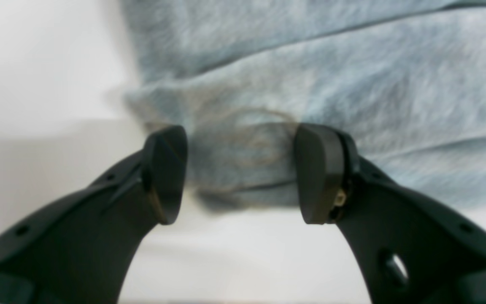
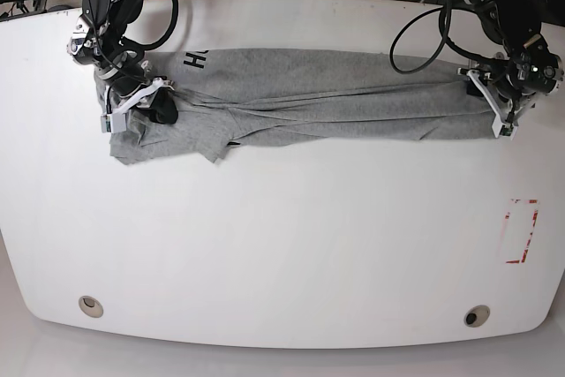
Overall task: Fold the T-shirt properly
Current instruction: 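Hold with the right gripper and adjust the left gripper's grip on the folded edge, then fold the shirt's end with the left gripper toward the right gripper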
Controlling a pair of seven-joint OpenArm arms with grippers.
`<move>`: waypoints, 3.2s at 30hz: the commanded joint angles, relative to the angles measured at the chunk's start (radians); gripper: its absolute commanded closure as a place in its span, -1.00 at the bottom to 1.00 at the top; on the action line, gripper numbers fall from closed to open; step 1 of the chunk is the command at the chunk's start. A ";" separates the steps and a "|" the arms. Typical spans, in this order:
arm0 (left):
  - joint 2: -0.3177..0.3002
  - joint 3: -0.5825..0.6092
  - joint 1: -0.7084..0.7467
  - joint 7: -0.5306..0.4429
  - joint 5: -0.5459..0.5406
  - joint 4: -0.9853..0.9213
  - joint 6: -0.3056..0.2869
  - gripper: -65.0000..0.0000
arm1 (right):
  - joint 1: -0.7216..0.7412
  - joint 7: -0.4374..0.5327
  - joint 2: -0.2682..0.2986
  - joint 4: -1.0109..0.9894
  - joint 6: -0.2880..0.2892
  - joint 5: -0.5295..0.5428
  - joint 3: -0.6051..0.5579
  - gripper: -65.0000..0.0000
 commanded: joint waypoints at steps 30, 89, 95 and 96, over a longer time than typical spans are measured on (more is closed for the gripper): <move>-0.105 -0.124 -0.009 0.096 -0.463 0.103 0.006 -0.53 | -0.007 -0.090 0.009 -0.002 -0.012 -0.047 -0.004 0.64; -0.142 -0.035 0.018 0.087 -0.622 0.109 0.006 0.83 | -0.007 -0.091 0.015 -0.002 -0.012 -0.047 -0.004 0.64; -0.090 0.094 0.057 0.099 -0.622 0.292 0.006 0.82 | -0.009 -0.091 0.013 -0.005 -0.012 -0.047 -0.004 0.64; -0.084 0.127 0.064 0.099 -0.622 0.309 0.006 0.82 | -0.009 -0.091 0.013 -0.005 -0.012 -0.047 -0.004 0.64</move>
